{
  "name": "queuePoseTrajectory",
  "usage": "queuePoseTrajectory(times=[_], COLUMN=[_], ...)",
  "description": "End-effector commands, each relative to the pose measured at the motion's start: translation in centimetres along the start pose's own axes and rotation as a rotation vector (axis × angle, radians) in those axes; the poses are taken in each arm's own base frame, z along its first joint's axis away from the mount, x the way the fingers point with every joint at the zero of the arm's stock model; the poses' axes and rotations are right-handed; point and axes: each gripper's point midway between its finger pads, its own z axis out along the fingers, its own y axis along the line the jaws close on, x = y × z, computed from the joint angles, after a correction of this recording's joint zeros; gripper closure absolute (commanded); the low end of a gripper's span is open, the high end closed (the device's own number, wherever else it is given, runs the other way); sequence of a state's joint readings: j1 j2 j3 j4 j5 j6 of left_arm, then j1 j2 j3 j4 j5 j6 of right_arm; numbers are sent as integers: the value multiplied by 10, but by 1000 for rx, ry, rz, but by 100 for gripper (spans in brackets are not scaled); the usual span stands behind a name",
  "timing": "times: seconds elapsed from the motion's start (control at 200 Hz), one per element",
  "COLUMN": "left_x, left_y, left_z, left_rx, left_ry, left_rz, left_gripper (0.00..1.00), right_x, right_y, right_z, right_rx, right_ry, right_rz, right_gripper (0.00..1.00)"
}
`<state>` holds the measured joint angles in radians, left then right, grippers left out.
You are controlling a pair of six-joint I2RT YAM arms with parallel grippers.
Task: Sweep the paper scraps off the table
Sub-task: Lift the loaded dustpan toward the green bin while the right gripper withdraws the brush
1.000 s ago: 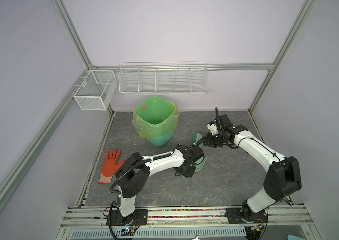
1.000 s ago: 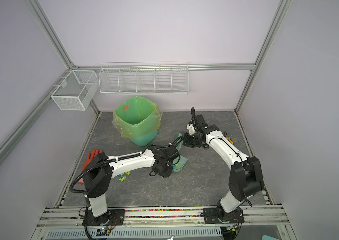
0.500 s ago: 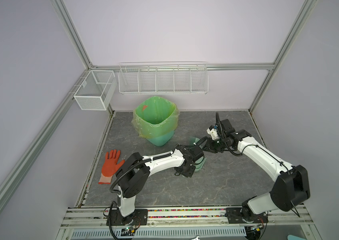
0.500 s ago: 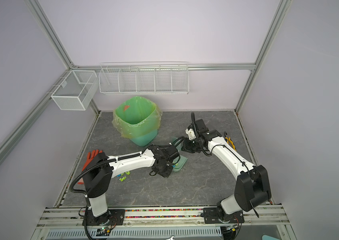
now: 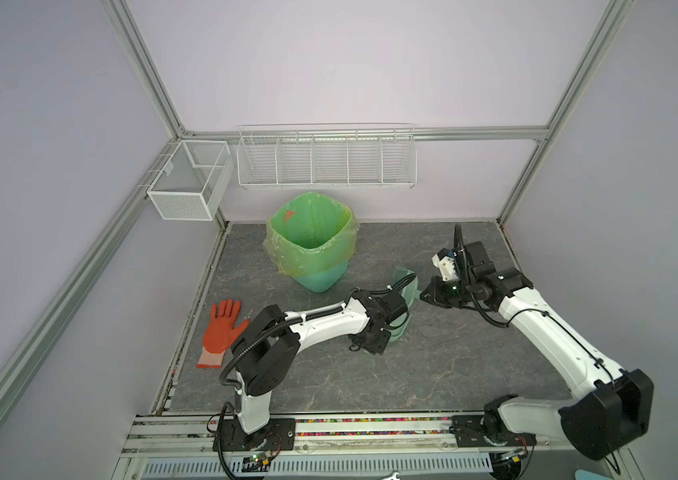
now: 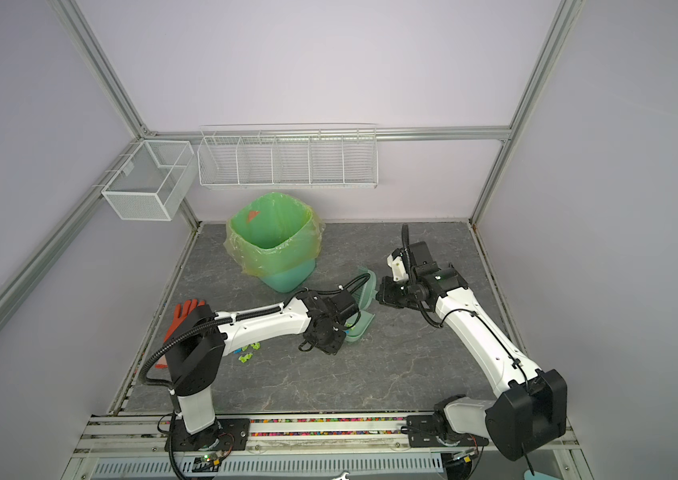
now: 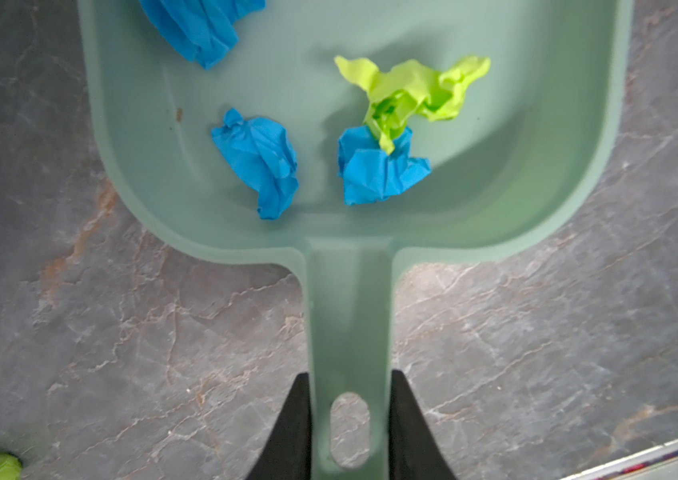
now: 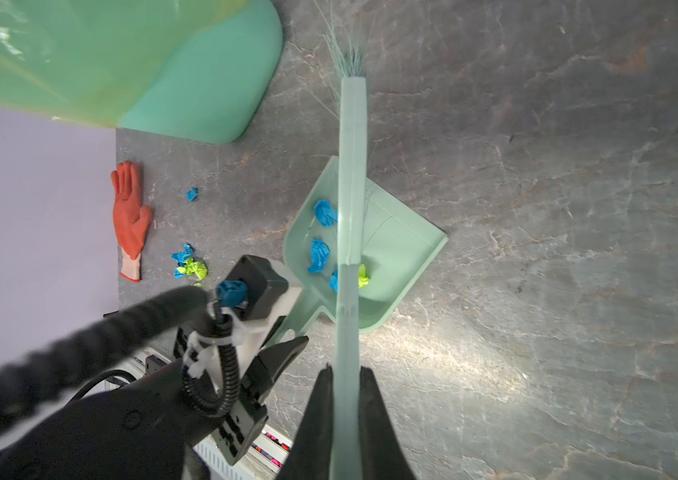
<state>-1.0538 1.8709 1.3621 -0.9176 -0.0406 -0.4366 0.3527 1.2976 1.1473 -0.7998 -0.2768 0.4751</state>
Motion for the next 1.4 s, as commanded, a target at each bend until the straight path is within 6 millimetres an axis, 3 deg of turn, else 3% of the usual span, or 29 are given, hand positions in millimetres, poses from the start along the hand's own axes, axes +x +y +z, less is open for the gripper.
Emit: queuePoseTrajectory(times=[0.0,0.235,0.595,0.805,1.17,1.395], left_x=[-7,-13,-25,-40,-73,-82], left_y=[-6,-5,-13,-28,-26,-19], left_z=[-15,-28,-59,-85,-115,-125], left_rx=[41,41,90,162,123,106], left_ry=[-43,-82,-133,-174,-233,-242], left_rz=[-16,-20,-33,-44,-43,-46], left_gripper=[100,100,100,100,100,100], right_x=[0,-11,-10,-9,-11,-7], right_y=[-14,-47,-84,-91,-94,-97], right_z=[-12,-39,-56,-59,-60,-57], right_rx=[27,72,113,115,115,124], right_ry=[-28,-128,-212,-234,-257,-249], right_rz=[32,113,223,252,266,268], right_gripper=[93,93,93,93,93,93])
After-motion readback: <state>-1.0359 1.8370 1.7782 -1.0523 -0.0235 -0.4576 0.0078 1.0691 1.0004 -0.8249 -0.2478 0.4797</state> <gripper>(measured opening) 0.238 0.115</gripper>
